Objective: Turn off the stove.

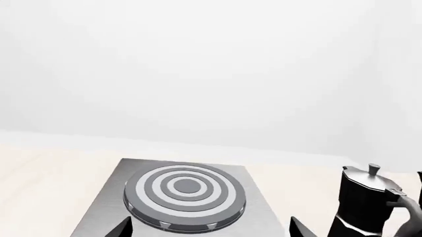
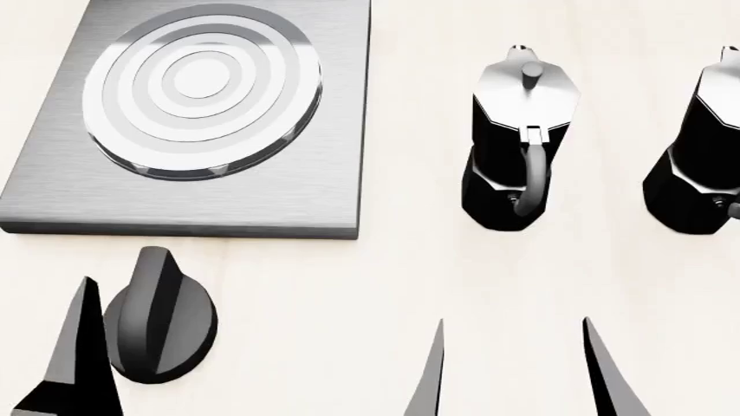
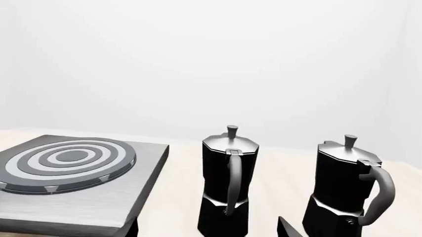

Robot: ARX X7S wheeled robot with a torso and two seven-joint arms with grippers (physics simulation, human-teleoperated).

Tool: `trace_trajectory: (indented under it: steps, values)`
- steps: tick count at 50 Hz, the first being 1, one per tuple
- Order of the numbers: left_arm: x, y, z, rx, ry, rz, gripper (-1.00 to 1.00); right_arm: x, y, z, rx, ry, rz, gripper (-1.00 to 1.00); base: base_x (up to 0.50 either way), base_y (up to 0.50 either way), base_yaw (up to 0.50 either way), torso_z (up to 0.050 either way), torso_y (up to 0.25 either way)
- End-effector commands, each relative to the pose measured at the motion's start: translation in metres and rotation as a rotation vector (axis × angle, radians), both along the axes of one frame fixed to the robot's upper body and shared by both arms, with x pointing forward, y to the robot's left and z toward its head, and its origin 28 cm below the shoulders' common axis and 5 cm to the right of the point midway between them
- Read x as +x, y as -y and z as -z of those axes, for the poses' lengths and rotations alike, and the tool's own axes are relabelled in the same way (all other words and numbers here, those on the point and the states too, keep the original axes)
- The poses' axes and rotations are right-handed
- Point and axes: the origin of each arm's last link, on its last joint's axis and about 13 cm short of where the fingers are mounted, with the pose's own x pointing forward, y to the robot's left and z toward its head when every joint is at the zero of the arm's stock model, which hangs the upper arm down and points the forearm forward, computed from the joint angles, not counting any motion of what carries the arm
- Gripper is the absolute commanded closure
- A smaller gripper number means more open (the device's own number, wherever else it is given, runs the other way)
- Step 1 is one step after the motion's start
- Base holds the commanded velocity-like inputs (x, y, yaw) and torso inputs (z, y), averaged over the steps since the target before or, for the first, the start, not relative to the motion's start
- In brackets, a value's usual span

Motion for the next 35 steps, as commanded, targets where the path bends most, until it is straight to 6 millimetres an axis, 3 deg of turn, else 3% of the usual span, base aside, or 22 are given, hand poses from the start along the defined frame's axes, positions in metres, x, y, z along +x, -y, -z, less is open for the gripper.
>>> trace_trajectory:
  steps: [1, 35]
  values:
    - [0.005, 0.014, -0.006, 0.014, -0.001, 0.052, -1.00, 0.000, 0.000, 0.000, 0.001, -0.001, 0.001, -1.00, 0.00, 0.00, 0.00, 0.000, 0.000]
    - [0.055, 0.025, 0.036, 0.099, -0.132, -0.057, -1.00, 0.000, 0.000, 0.000, 0.001, 0.000, -0.001, -1.00, 0.00, 0.00, 0.00, 0.000, 0.000]
